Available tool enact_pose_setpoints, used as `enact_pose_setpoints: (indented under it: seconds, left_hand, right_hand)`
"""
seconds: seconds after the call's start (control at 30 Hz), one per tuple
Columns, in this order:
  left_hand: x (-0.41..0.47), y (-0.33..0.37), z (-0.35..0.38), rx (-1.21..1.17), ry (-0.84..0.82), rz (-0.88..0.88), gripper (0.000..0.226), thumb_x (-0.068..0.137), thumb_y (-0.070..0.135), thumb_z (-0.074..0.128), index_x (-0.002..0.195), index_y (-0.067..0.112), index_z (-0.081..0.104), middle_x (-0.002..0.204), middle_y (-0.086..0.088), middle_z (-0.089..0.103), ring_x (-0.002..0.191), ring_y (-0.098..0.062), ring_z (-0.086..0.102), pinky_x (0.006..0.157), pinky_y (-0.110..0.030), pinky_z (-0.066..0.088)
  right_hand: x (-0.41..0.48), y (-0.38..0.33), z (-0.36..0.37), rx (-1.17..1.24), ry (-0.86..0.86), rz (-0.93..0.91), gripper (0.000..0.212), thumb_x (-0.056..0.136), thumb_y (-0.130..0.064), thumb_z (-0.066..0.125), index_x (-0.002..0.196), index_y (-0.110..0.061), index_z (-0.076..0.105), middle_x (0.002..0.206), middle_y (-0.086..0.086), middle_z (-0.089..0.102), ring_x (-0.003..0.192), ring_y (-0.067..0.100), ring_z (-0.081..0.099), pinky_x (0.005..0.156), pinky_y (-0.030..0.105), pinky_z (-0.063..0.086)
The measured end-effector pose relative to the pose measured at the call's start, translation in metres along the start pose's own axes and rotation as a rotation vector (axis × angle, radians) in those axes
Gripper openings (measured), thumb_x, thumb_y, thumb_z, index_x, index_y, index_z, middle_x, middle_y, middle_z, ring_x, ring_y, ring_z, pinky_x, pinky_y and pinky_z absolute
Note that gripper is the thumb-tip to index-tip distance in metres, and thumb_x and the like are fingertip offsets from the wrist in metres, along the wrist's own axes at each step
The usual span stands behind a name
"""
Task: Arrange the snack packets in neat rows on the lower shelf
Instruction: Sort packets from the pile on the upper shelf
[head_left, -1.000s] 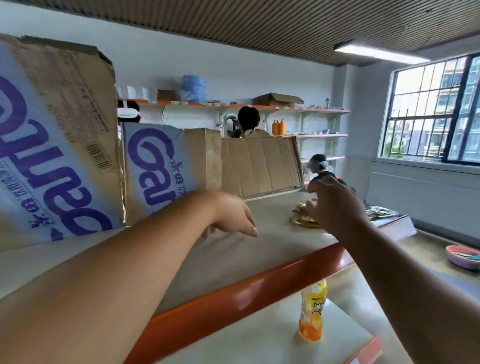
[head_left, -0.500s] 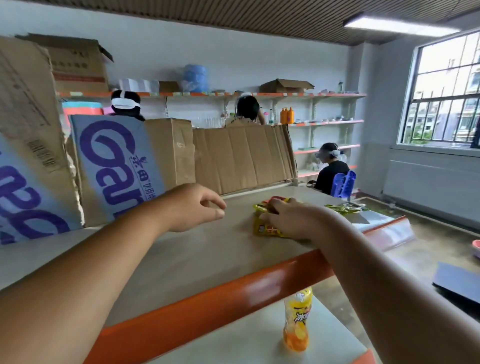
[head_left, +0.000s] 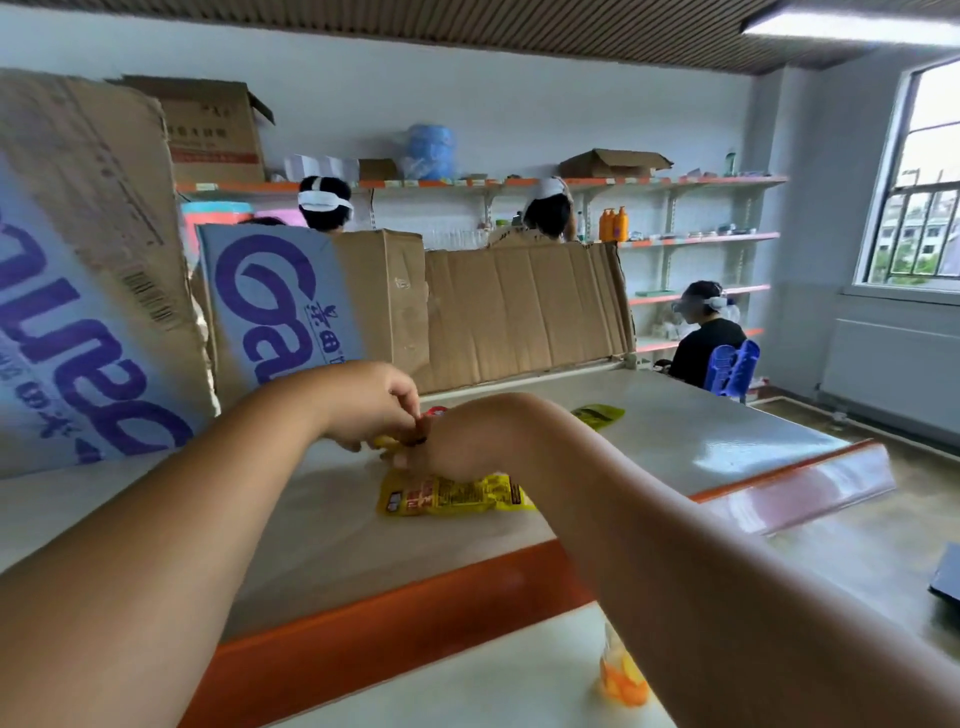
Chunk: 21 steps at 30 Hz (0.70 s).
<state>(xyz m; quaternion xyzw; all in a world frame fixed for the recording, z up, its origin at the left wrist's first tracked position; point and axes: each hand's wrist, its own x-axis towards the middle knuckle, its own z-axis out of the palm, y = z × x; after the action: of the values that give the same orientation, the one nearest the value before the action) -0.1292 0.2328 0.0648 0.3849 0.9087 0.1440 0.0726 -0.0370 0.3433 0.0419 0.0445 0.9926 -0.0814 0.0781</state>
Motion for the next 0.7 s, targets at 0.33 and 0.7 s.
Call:
enact_pose_setpoints:
  seconds: [0.33, 0.7]
  left_hand:
    - [0.003, -0.021, -0.009, -0.457, 0.435, -0.083, 0.02, 0.091, 0.013, 0.062, 0.091, 0.031, 0.07, 0.101, -0.001, 0.069, 0.093, -0.021, 0.065, 0.07, -0.031, 0.053]
    - [-0.012, -0.014, -0.012, -0.085, 0.039, -0.063, 0.027, 0.087, 0.01, 0.066, 0.102, 0.032, 0.072, 0.097, 0.0, 0.068, 0.086, -0.016, 0.066, 0.068, -0.028, 0.059]
  right_hand:
    - [0.004, 0.041, -0.01, 0.304, 0.437, 0.064, 0.037, 0.094, -0.044, 0.065, 0.119, -0.017, 0.067, 0.119, 0.007, 0.068, 0.1, 0.024, 0.066, 0.085, 0.036, 0.054]
    - [-0.008, 0.032, -0.006, 0.203, 0.214, -0.002, 0.026, 0.088, -0.037, 0.068, 0.114, -0.039, 0.071, 0.114, -0.007, 0.065, 0.096, 0.013, 0.064, 0.081, 0.03, 0.054]
